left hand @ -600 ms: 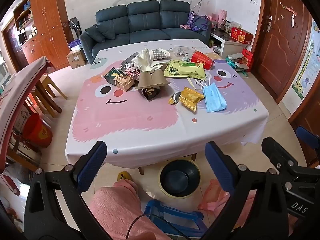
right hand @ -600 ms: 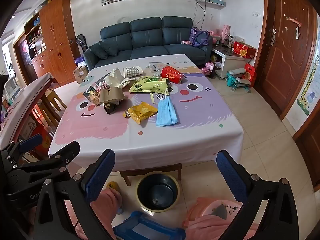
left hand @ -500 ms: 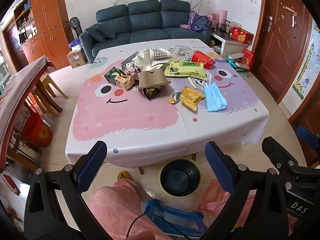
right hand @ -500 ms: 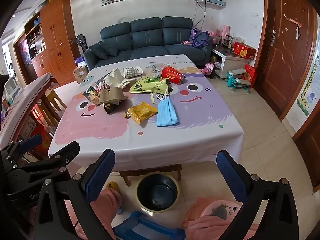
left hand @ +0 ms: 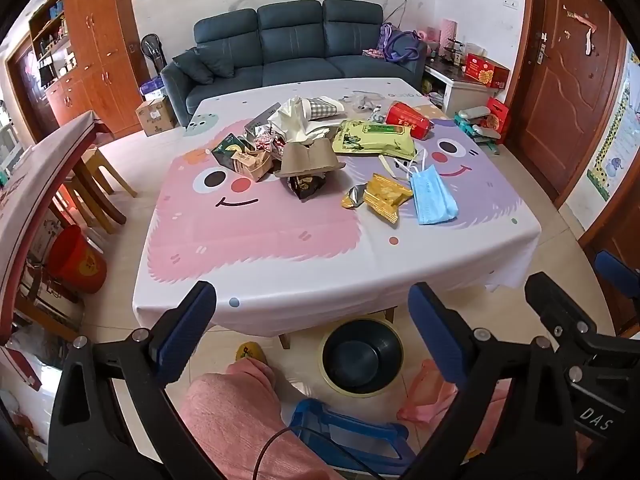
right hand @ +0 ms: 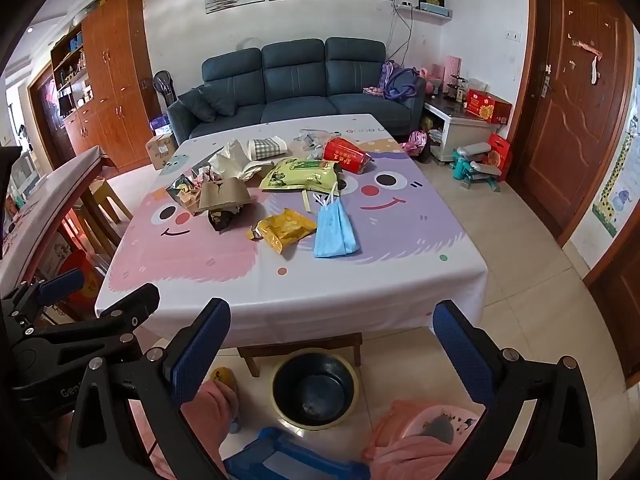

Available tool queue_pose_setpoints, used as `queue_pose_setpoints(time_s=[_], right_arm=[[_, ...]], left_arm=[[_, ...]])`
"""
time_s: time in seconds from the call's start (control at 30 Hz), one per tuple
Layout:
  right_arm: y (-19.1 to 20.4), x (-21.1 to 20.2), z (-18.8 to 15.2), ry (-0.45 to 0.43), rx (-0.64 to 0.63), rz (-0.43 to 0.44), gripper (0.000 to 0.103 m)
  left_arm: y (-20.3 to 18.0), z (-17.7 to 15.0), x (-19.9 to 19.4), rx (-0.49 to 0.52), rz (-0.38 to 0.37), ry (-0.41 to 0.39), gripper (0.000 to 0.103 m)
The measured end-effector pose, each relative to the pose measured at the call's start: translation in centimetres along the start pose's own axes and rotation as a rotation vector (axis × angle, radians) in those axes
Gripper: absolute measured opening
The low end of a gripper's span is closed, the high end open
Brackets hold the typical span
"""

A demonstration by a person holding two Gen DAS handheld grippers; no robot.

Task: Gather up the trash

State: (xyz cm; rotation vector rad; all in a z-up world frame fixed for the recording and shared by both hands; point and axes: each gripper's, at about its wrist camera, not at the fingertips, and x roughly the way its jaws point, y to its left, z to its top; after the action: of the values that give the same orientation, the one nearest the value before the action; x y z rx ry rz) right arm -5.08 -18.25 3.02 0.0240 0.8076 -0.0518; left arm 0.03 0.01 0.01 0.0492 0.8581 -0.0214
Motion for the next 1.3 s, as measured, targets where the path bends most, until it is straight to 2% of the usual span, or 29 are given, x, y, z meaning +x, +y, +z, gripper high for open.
queue_pose_setpoints(time_s=[0.73,1.1,1.3], right_arm=[[-0.3,0.5,0.3,-0.004,-0.003,-0.001,0.103],[-0.2,0.4,0.3,-0.001,0.003,0.002,0.103],[0.5,0.0,0.8,-0.028,-0.012,-0.008,0.103]], left_arm=[[-0.2,0.9,0.3,0.029,0.005,-0.014,0.094],[-0.3,1.3,0.5,0.024,-0.007,0.005,0.094],[-0.4,1.4,0.5,0.020,-0.009,0.001,0.094]])
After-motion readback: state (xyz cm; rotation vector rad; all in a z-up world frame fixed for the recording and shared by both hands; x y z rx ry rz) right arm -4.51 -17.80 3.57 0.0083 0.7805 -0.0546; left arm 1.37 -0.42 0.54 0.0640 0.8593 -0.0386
